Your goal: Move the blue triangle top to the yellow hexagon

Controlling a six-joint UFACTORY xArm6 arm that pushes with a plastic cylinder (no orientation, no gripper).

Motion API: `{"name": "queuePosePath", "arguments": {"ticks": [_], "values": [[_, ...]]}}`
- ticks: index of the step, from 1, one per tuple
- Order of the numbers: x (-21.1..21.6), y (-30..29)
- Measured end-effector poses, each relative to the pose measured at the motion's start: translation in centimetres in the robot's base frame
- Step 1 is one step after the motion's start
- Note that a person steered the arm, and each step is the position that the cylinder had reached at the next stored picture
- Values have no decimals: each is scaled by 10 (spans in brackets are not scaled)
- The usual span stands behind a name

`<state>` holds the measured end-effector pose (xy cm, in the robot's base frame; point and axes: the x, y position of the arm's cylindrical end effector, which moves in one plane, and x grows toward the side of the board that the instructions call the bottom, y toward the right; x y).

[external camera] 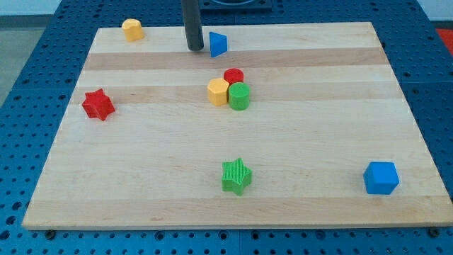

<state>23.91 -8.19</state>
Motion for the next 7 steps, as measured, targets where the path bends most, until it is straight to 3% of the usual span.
{"name": "queuePosePath", "arguments": {"ticks": [1, 2, 3, 5, 7], "values": [[-36, 12], [-46, 54], [-23, 65], [41, 6], [50, -4]]}}
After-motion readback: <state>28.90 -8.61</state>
